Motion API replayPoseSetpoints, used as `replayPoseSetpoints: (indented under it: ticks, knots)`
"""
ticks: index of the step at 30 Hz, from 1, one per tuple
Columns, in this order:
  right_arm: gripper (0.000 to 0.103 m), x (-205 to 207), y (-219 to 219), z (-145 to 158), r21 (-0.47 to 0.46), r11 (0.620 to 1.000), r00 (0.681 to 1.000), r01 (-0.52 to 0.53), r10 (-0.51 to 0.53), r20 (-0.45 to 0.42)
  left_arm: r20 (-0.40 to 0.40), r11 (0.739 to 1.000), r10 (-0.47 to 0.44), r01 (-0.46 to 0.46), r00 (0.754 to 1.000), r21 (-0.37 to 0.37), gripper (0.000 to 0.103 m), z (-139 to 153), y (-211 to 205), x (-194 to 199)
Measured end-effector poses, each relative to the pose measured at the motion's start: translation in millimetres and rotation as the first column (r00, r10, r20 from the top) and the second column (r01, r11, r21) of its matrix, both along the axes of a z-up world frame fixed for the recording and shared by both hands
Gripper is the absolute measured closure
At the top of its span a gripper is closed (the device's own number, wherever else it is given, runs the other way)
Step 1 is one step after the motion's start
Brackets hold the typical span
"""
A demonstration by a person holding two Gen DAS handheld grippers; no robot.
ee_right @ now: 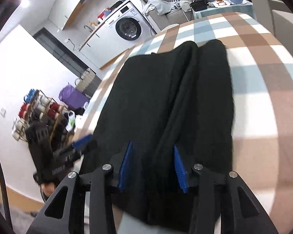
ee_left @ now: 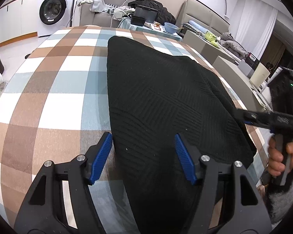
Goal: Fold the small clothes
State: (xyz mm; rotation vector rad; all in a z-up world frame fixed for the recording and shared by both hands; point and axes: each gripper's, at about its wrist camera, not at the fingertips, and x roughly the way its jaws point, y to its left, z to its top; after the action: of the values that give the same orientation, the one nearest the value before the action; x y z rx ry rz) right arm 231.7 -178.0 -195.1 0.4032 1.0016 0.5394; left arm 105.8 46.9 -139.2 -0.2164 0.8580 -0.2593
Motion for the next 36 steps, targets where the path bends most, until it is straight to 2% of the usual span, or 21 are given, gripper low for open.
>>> replayPoseSetpoints:
  ticks: [3,5,7,9,10,12,14,16,18,22,26,27,30,31,33,34,36]
  knots:
    - [0.063,26.5,11.9,-13.7,-0.023,0.999,0.999,0.038,-0.038,-0.032,-0.006,1.000,0.016,-0.016,1.000,-0.010,0.040,0.3,2.5,5.2]
    - [0.076,42.6,19.0,-17.4,-0.021,0.999,0.998,0.050,-0.050,-0.039,-0.009,1.000,0.021,-0.022,1.000,-0.013,0.040,0.9,3.8,8.6]
    - [0.091,50.0,25.1,-12.7,-0.063,0.997,0.999,0.042,-0.043,-0.021,-0.010,1.000,0.023,-0.023,1.000,-0.013,0.040,2.0,4.2,10.8]
    - [0.092,45.1,26.0,5.0,-0.057,0.998,0.998,0.032,-0.029,0.051,-0.008,1.000,0.022,-0.022,1.000,-0.012,0.040,4.1,4.3,12.8]
    - [0.092,31.9,25.3,22.2,-0.058,0.998,0.990,0.020,-0.012,0.139,-0.006,1.000,0.020,-0.020,1.000,-0.006,0.040,5.1,3.9,13.4]
    - [0.092,13.7,22.1,35.3,-0.107,0.993,0.979,0.048,-0.025,0.202,-0.004,1.000,0.019,-0.019,1.000,0.005,0.039,4.6,2.8,13.2]
    - [0.092,11.4,15.1,26.9,-0.184,0.978,0.982,0.102,-0.069,0.178,-0.011,1.000,0.014,-0.014,1.000,0.005,0.039,2.0,1.9,14.6]
    - [0.088,20.1,12.0,6.9,-0.253,0.963,0.992,0.099,-0.075,0.101,-0.025,1.000,0.011,-0.011,1.000,-0.002,0.039,-1.2,0.9,16.2]
    - [0.086,22.0,5.5,-3.7,-0.228,0.970,0.996,0.083,-0.072,0.058,-0.033,1.000,0.007,-0.007,0.999,0.002,0.039,-2.6,-1.6,16.2]
    - [0.070,0.3,-7.3,2.7,-0.135,0.989,0.998,0.058,-0.052,0.046,-0.028,1.000,-0.004,0.004,1.000,0.008,0.039,-2.5,-5.0,11.4]
    - [0.070,-38.5,-6.5,0.7,-0.062,0.998,1.000,0.003,-0.002,0.017,-0.039,1.000,-0.019,0.019,0.999,0.010,0.039,-5.9,-8.8,9.0]
    - [0.071,-47.2,-5.3,-1.6,-0.060,0.998,1.000,-0.008,0.010,0.024,-0.041,1.000,-0.026,0.026,0.999,0.011,0.039,-6.6,-10.3,8.5]
    - [0.092,-64.2,8.6,-1.2,-0.147,0.989,0.996,-0.015,0.028,0.084,-0.040,0.999,-0.036,0.037,0.999,0.020,0.039,-7.6,-13.8,9.2]
    - [0.094,-66.5,7.2,3.5,-0.121,0.993,0.996,-0.002,0.014,0.093,-0.041,0.999,-0.036,0.036,0.999,0.019,0.039,-7.2,-14.1,10.1]
    - [0.095,-75.6,3.2,21.3,-0.073,0.997,0.983,0.006,0.008,0.181,-0.038,0.999,-0.033,0.034,0.999,0.011,0.039,-6.9,-13.8,9.5]
    - [0.095,-79.7,2.7,29.1,-0.088,0.996,0.976,0.022,-0.002,0.219,-0.034,0.999,-0.031,0.032,0.999,0.003,0.039,-6.6,-13.6,9.6]
    - [0.095,-74.6,2.3,26.5,-0.153,0.987,0.981,0.045,-0.014,0.194,-0.032,0.999,-0.032,0.032,0.999,0.001,0.039,-6.8,-13.4,10.0]
